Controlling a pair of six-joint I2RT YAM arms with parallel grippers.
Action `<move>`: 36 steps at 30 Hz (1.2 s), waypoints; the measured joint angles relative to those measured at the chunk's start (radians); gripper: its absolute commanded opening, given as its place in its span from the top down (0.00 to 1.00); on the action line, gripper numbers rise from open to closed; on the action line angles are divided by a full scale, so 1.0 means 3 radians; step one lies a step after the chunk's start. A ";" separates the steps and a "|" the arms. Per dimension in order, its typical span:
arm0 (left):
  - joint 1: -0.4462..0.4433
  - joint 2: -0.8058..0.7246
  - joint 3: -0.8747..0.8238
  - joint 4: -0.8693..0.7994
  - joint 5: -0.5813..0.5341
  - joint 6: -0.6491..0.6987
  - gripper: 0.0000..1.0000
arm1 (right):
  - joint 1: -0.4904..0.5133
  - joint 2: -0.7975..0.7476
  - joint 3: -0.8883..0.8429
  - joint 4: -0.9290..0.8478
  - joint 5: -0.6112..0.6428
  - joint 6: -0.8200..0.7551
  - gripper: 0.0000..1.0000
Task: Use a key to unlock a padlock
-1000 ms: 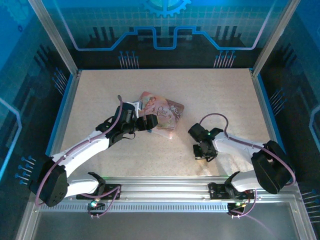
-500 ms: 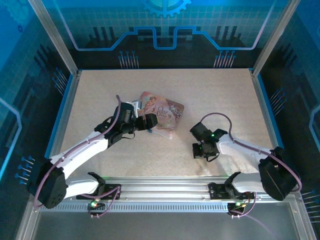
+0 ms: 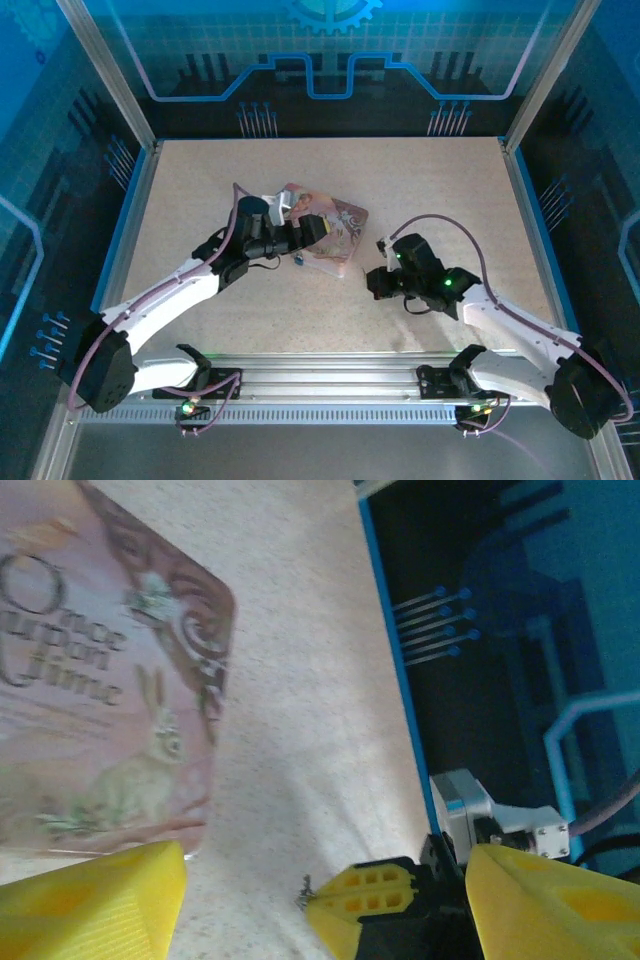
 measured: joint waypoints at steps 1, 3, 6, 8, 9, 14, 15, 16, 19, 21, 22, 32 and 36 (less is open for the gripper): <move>-0.0041 0.0018 0.0033 0.0009 0.0023 -0.0020 0.27 | 0.0000 -0.0028 -0.0003 0.0103 -0.0042 -0.0024 1.00; -0.0117 0.0053 0.0094 0.0037 0.0058 -0.0024 0.28 | 0.0000 -0.0061 -0.0004 0.0271 -0.0123 -0.0067 1.00; -0.0214 0.0127 0.0163 0.0078 0.0094 -0.0022 0.31 | 0.0000 -0.0070 -0.0004 0.0501 -0.0268 -0.0103 1.00; -0.0264 0.0183 0.0182 0.0106 0.0120 -0.0022 0.32 | 0.0000 -0.0069 -0.0004 0.0614 -0.0365 -0.0103 1.00; -0.0289 0.0214 0.0182 0.0122 0.0134 -0.0022 0.33 | 0.0000 -0.0067 -0.0004 0.0665 -0.0421 -0.0102 1.00; -0.0356 0.0308 0.0182 0.0139 0.0174 -0.0014 0.34 | -0.0003 -0.0022 -0.0003 0.0881 -0.0687 -0.0041 1.00; -0.0362 0.0314 0.0182 0.0146 0.0179 -0.0010 0.35 | -0.0004 -0.0006 -0.0003 0.0914 -0.0736 -0.0015 1.00; -0.0365 0.0314 0.0182 0.0150 0.0181 -0.0009 0.36 | -0.0006 0.0008 -0.0003 0.0951 -0.0791 0.0011 1.00; -0.0365 0.0314 0.0182 0.0173 0.0202 -0.0003 0.42 | -0.0039 0.0046 -0.0003 0.1082 -0.0947 0.0106 1.00; -0.0365 0.0314 0.0182 0.0193 0.0217 0.0005 0.45 | -0.0086 0.0067 -0.0003 0.1160 -0.1034 0.0179 1.00; -0.0365 0.0314 0.0182 0.0201 0.0228 0.0006 0.47 | -0.0114 0.0076 -0.0003 0.1203 -0.1067 0.0217 1.00; -0.0365 0.0327 0.0181 0.0263 0.0254 0.0011 0.75 | -0.0304 0.0086 -0.0006 0.1494 -0.1278 0.0525 1.00; -0.0364 0.0342 0.0181 0.0273 0.0252 0.0019 0.93 | -0.0342 0.0085 -0.0011 0.1540 -0.1330 0.0589 1.00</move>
